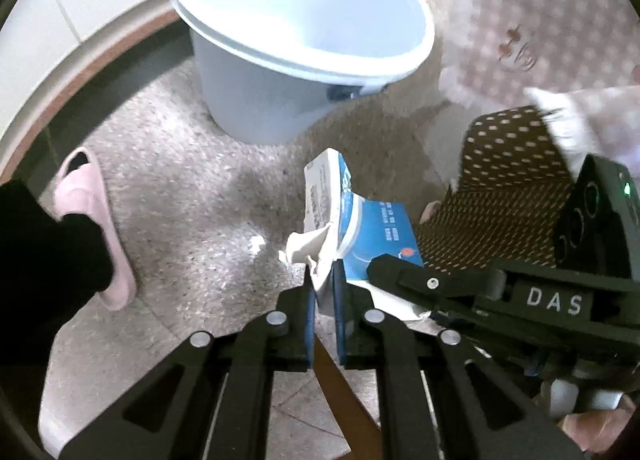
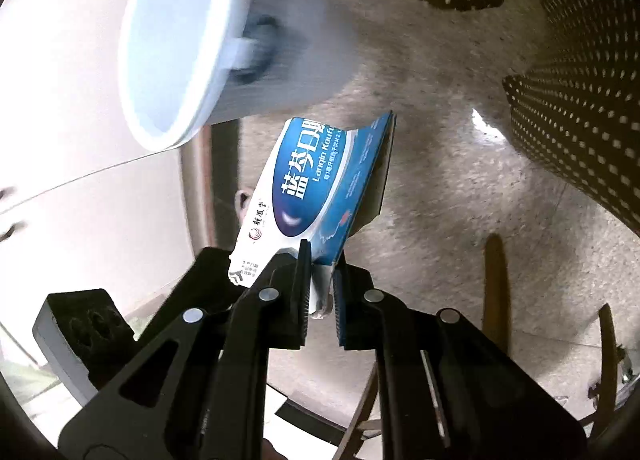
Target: Collect trash
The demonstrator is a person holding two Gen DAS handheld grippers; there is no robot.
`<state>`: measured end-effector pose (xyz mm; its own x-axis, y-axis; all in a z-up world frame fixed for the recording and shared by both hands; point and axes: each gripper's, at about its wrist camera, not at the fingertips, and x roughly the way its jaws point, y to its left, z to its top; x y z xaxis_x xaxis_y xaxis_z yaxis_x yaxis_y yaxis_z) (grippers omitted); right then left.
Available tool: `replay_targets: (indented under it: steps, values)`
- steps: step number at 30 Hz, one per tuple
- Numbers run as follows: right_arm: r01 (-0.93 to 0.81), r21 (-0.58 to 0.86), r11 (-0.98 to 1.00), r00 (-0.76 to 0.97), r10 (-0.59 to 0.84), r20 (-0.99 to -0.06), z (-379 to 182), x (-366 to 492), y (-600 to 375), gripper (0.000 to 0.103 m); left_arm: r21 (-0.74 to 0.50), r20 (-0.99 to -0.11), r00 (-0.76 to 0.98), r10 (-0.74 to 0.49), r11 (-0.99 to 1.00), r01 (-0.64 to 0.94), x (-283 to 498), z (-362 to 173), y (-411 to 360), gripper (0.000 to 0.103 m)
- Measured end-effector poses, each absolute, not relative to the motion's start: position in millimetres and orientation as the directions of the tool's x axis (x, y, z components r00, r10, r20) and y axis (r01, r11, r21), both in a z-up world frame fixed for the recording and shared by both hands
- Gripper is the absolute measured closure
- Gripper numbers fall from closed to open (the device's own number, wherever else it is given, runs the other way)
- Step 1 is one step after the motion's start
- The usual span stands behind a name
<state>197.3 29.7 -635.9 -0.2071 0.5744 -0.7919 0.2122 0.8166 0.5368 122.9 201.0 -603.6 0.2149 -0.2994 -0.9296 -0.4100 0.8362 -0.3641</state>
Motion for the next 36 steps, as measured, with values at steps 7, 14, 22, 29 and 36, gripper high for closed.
replay_targets:
  steps: [7,14,22,29,36]
  values:
    - [0.096,0.615,0.783,-0.157,0.622,-0.767,-573.6,177.8,62.8,0.093,-0.315,-0.933,0.298,-0.202,0.858,-0.405,100.7,-533.6,226.9,0.095]
    - [-0.050,0.662,0.748,-0.049,0.660,-0.749,-502.2,196.6,95.4,0.093,-0.345,-0.880,0.454,-0.142,0.847,-0.404,112.7,-467.9,255.2,0.095]
    - [-0.185,0.628,0.756,0.078,0.648,-0.758,-454.2,250.2,114.4,0.092,-0.377,-0.828,0.543,-0.142,0.858,-0.349,173.1,-430.8,263.1,0.095]
    - [-0.034,0.589,0.807,0.148,0.587,-0.796,-485.3,304.7,102.3,0.045,-0.263,-0.890,0.449,-0.073,0.889,-0.376,236.4,-451.4,276.3,0.031]
    - [-0.101,0.527,0.844,0.141,0.537,-0.832,-485.5,313.4,106.6,0.045,-0.277,-0.908,0.410,-0.091,0.863,-0.422,238.1,-462.0,289.1,0.031]
